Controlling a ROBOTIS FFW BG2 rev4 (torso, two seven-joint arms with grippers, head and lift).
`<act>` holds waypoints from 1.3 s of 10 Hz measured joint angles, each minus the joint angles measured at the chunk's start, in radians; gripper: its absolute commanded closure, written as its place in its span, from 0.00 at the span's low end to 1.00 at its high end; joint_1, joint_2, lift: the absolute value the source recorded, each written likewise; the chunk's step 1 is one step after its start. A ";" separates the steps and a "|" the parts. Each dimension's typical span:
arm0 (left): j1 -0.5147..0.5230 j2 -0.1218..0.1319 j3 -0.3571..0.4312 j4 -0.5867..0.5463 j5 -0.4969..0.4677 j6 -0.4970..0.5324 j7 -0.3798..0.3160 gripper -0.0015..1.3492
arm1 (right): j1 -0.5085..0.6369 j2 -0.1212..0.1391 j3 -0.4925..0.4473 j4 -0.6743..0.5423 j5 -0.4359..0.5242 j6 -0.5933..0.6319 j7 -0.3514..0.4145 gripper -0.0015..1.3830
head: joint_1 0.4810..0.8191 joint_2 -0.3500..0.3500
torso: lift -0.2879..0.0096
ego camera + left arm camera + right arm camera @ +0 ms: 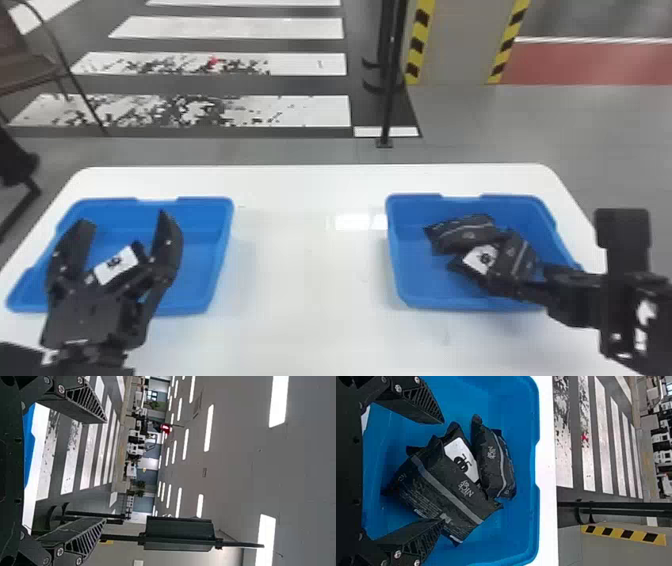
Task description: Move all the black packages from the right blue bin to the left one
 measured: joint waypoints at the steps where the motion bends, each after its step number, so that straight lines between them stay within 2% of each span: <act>1: 0.001 0.001 -0.001 0.000 0.001 0.001 -0.002 0.13 | -0.009 0.001 0.000 0.009 -0.005 0.015 -0.011 0.12 | 0.63 0.48 | 0.45; 7: 0.003 0.002 -0.011 0.001 0.010 0.006 -0.008 0.14 | -0.055 0.016 0.001 0.070 -0.035 0.026 -0.072 0.12 | 0.63 0.46 | 0.45; 9: 0.005 0.002 -0.009 0.001 0.021 0.014 -0.016 0.14 | -0.063 0.022 0.002 0.080 -0.041 0.040 -0.118 0.12 | 0.63 0.44 | 0.45; 12: 0.014 0.000 -0.004 0.001 0.031 0.025 -0.032 0.14 | -0.087 0.031 0.009 0.136 -0.058 0.022 -0.143 0.19 | 0.63 0.45 | 0.45; 13: 0.018 -0.002 0.000 0.001 0.034 0.032 -0.040 0.14 | -0.100 0.031 0.016 0.158 -0.071 0.019 -0.142 0.26 | 0.63 0.46 | 0.45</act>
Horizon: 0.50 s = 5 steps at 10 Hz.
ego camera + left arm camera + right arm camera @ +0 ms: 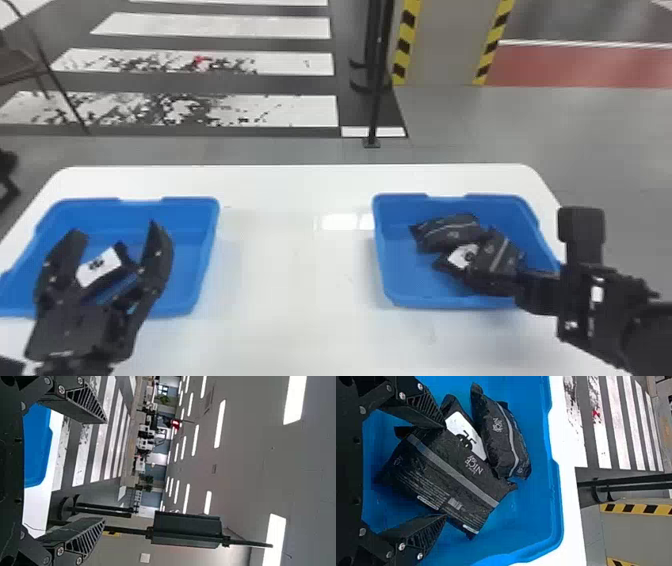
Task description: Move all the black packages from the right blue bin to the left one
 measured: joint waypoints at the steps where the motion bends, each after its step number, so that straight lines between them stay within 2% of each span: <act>1: 0.003 -0.001 0.002 0.000 0.004 0.002 -0.004 0.14 | -0.010 0.000 0.009 0.015 -0.010 0.002 0.000 0.53 | 0.63 0.46 | 0.45; 2: 0.003 -0.003 0.006 0.001 0.008 0.001 -0.006 0.14 | -0.017 -0.002 0.018 0.023 -0.021 0.007 0.004 0.75 | 0.63 0.48 | 0.45; 3: 0.004 -0.004 0.008 0.003 0.015 -0.003 -0.007 0.14 | -0.017 -0.003 0.023 0.026 -0.033 0.003 0.007 0.81 | 0.63 0.50 | 0.45; 5: 0.004 -0.005 0.010 0.008 0.023 -0.006 -0.007 0.14 | -0.005 -0.003 0.026 0.027 -0.057 -0.031 0.011 0.82 | 0.63 0.52 | 0.45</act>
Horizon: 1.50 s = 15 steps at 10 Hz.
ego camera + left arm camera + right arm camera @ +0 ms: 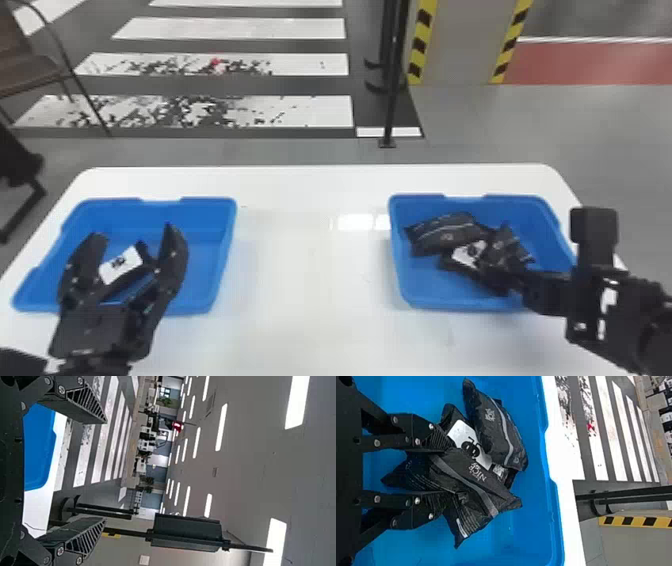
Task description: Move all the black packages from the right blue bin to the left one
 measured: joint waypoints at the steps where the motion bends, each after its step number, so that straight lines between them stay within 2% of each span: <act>1: 0.000 -0.001 0.000 0.002 0.003 0.000 0.000 0.15 | 0.014 0.000 0.000 -0.005 -0.012 -0.025 0.007 0.82 | 0.63 0.52 | 0.45; 4: 0.000 -0.002 -0.002 0.004 0.008 -0.010 0.000 0.15 | 0.089 0.000 -0.007 -0.096 -0.097 -0.077 0.018 0.82 | 0.63 0.58 | 0.45; 6: 0.000 -0.004 -0.002 0.007 0.012 -0.020 0.000 0.14 | 0.114 0.000 -0.023 -0.155 -0.134 -0.101 0.056 0.82 | 0.63 0.60 | 0.45; 7: 0.000 -0.004 -0.005 0.008 0.012 -0.026 0.001 0.14 | 0.097 -0.002 -0.026 -0.132 -0.156 -0.142 0.133 0.82 | 0.63 0.62 | 0.45; 8: -0.004 -0.004 -0.012 0.009 0.014 -0.033 0.002 0.14 | 0.041 -0.013 -0.011 -0.043 -0.197 -0.217 0.247 0.82 | 0.63 0.65 | 0.45; 10: -0.016 0.001 -0.049 0.009 0.043 -0.050 0.006 0.15 | -0.122 -0.071 0.140 0.179 -0.300 -0.398 0.460 0.82 | 0.63 0.73 | 0.45; 12: -0.031 0.011 -0.090 0.009 0.074 -0.056 0.006 0.15 | -0.213 -0.112 0.280 0.225 -0.329 -0.454 0.506 0.82 | 0.63 0.80 | 0.45; 15: -0.044 0.022 -0.128 0.002 0.097 -0.057 0.007 0.15 | -0.259 -0.148 0.420 0.170 -0.325 -0.457 0.521 0.82 | 0.63 0.87 | 0.45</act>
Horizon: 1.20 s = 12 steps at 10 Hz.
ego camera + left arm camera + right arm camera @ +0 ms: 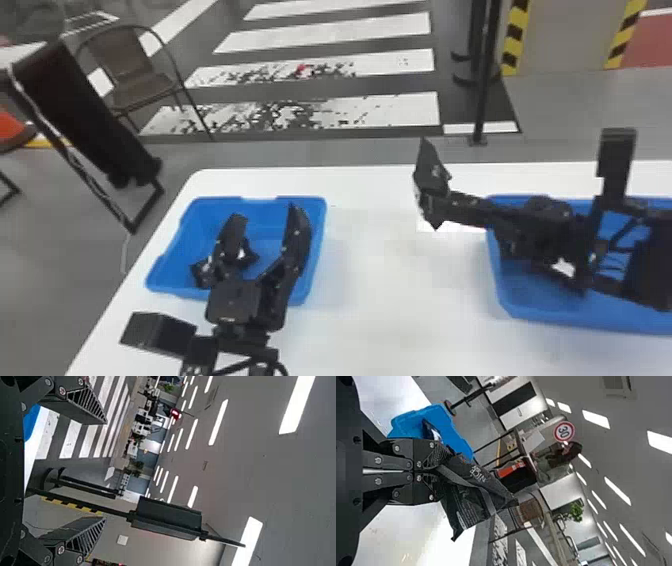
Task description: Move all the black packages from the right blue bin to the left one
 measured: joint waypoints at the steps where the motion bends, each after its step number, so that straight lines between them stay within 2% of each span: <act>1: -0.013 0.008 -0.024 -0.005 0.015 0.000 0.000 0.15 | -0.025 -0.011 0.059 0.004 -0.001 0.001 0.000 0.82 | 0.63 0.90 | 0.45; 4: -0.035 0.032 -0.106 -0.041 0.075 0.017 0.000 0.16 | -0.076 -0.027 0.198 0.037 -0.029 -0.004 -0.006 0.82 | 0.63 0.92 | 0.45; 6: -0.044 0.046 -0.134 -0.063 0.089 0.117 -0.013 0.21 | -0.101 -0.035 0.278 0.029 -0.047 -0.021 -0.019 0.82 | 0.63 0.93 | 0.45; 11: -0.045 0.051 -0.074 -0.153 0.070 0.428 -0.065 0.22 | -0.140 -0.049 0.373 0.026 -0.078 -0.036 -0.027 0.82 | 0.63 0.94 | 0.45; 12: -0.044 0.051 -0.064 -0.159 0.064 0.451 -0.070 0.28 | -0.141 -0.050 0.381 0.026 -0.083 -0.039 -0.028 0.82 | 0.63 0.94 | 0.45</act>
